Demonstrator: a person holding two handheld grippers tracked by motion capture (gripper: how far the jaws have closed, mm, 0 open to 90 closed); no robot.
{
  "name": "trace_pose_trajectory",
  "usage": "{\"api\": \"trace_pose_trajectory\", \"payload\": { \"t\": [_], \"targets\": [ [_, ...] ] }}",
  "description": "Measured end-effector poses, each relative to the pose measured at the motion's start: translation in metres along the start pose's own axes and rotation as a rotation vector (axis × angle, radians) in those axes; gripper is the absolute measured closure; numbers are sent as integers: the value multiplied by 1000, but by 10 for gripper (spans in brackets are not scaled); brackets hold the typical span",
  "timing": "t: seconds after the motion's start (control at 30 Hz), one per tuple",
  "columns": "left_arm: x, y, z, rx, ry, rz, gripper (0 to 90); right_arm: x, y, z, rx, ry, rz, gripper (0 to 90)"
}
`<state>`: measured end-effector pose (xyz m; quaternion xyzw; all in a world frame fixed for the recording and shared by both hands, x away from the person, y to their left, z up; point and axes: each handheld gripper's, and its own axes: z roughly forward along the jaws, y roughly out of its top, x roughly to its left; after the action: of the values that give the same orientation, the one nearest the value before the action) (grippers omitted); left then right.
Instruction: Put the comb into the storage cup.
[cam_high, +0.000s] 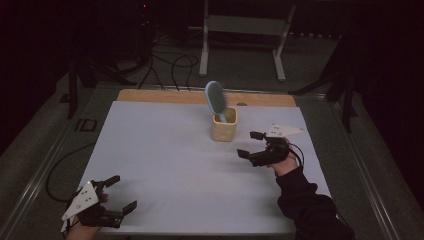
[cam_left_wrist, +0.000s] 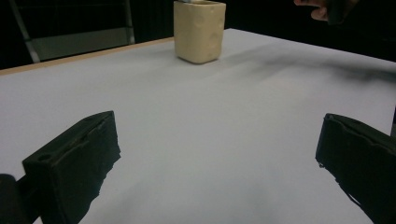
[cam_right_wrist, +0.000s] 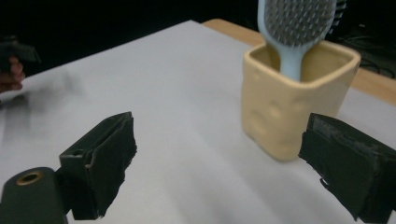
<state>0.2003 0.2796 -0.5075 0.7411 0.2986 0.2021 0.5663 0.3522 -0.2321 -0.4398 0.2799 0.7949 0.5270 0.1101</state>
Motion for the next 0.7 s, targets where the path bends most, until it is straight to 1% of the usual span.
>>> {"api": "trace_pose_trajectory", "payload": {
  "t": [0.23,0.47,0.7],
  "targets": [
    [0,0,0,-1,0,0,0,6,-20,-9,3,9,15,95],
    [0,0,0,-1,1,1,0,11,-42,-24,-4,7,42,95],
    [0,0,-1,-4,2,-1,0,12,-62,-40,-9,-27,58,95]
  ]
}}
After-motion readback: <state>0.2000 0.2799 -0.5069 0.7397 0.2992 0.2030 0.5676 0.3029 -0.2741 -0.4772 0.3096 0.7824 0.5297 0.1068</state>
